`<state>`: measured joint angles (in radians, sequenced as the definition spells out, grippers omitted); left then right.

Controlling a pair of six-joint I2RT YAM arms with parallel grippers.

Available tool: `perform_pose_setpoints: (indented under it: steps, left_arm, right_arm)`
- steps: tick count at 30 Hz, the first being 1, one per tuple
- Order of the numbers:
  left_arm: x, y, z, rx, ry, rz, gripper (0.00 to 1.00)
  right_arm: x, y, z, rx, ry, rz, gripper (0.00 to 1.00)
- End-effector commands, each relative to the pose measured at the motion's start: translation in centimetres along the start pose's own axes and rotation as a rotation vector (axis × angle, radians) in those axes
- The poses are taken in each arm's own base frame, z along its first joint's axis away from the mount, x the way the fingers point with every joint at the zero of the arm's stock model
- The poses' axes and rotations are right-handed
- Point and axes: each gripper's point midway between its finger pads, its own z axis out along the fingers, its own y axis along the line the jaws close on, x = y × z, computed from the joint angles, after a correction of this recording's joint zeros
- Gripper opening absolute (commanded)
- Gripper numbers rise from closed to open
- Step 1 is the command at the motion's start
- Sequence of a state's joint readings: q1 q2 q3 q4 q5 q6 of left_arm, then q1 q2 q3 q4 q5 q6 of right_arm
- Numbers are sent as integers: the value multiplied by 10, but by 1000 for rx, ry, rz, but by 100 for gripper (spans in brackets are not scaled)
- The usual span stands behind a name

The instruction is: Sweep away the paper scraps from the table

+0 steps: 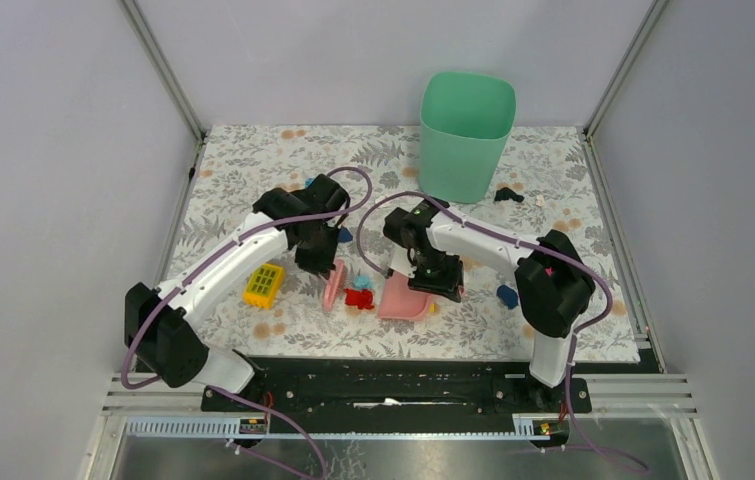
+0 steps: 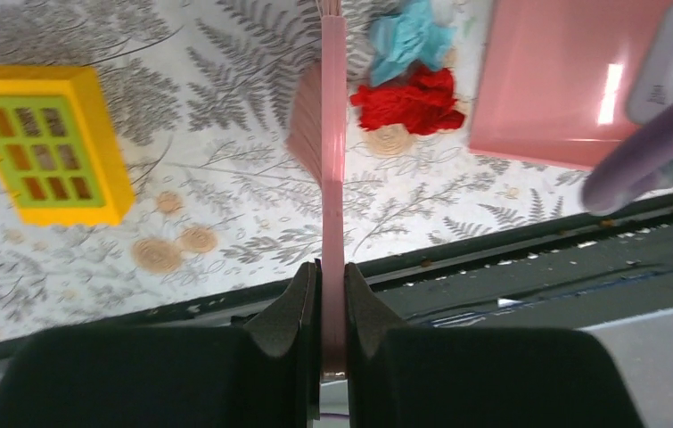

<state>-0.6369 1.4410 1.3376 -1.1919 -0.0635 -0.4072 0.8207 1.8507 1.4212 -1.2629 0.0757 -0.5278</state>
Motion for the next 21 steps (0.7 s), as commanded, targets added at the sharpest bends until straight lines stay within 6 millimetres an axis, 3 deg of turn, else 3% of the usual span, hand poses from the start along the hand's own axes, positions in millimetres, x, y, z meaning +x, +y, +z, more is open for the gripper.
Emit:
perform_pose_setpoints:
  steps: [1, 6, 11, 17, 21]
  left_arm:
    - [-11, -37, 5, 231, -50, 3, 4]
    - [-6, -69, 7, 425, -54, -27, 0]
    - [-16, -88, -10, 559, -141, -62, 0]
    - [-30, -72, -33, 485, -251, -94, 0]
    - [-34, -42, -42, 320, -297, -116, 0]
  right_arm:
    - [-17, -6, -13, 43, -49, -5, 0]
    - [-24, -3, -9, 29, -86, -36, 0]
    - [-23, 0, -2, 22, -100, -41, 0]
    - [-20, 0, 8, 54, -143, -47, 0]
    - [-26, 0, 12, 70, -196, -42, 0]
